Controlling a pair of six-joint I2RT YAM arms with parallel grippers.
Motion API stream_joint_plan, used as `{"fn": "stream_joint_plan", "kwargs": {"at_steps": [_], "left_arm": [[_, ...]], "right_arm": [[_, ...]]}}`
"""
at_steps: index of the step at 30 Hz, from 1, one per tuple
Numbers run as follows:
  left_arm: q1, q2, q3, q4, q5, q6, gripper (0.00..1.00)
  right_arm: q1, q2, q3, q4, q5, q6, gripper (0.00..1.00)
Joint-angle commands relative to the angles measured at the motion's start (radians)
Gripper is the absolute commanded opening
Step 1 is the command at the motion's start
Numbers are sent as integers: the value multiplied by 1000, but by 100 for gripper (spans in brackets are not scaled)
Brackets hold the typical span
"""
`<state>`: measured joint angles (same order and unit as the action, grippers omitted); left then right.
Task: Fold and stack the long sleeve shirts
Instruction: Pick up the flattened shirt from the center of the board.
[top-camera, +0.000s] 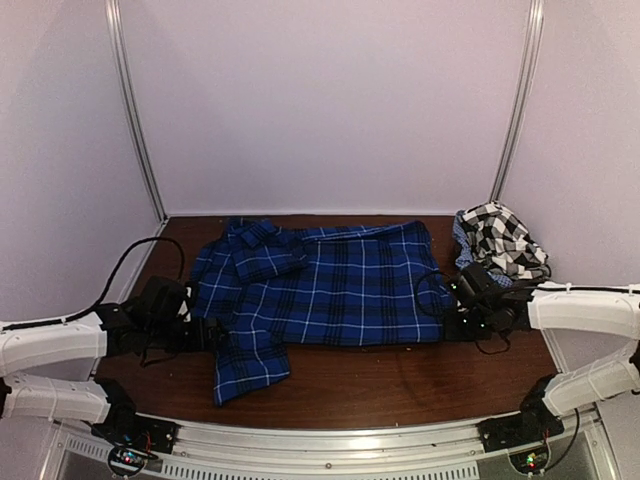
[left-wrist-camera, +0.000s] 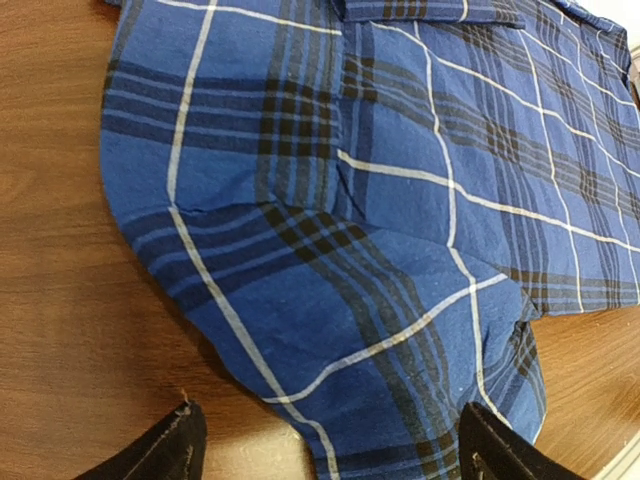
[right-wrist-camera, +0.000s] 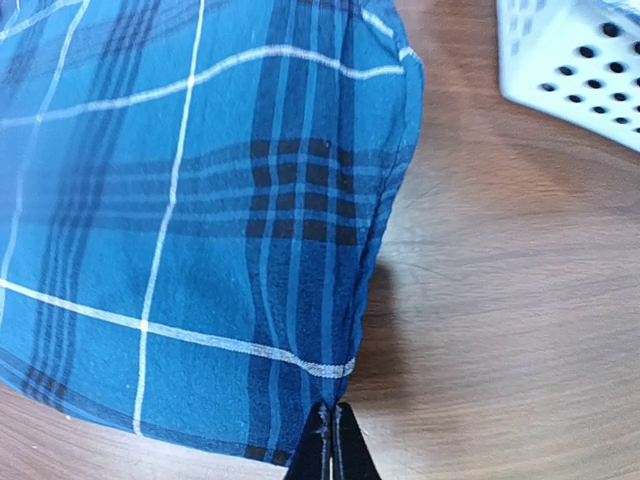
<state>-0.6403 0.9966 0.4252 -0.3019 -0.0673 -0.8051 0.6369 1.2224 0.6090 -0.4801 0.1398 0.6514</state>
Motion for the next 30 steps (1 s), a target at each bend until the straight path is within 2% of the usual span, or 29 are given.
{"fn": "stream_joint_plan", "kwargs": {"at_steps": [1,8,14,21,27,30], "left_arm": [[8,-1,44,-9,-8,25,88],[16,64,37,15,11,48,84],[32,98,-1,119,126,41,80],[41,179,-13,218,196,44,64],[66,166,-34,241,190,44,51],[85,168,-50,266,206,50,40]], "right_arm": [[-24,-64,9,-76,59,37,0],[-86,-58,15,-54,72,9,0],[-134,-31,29,-14,60,-37,0],[-136,14,22,33,13,-49,0],[-138,19,-5,75,-18,-44,0],[-137,29,-14,85,-22,-47,0]]}}
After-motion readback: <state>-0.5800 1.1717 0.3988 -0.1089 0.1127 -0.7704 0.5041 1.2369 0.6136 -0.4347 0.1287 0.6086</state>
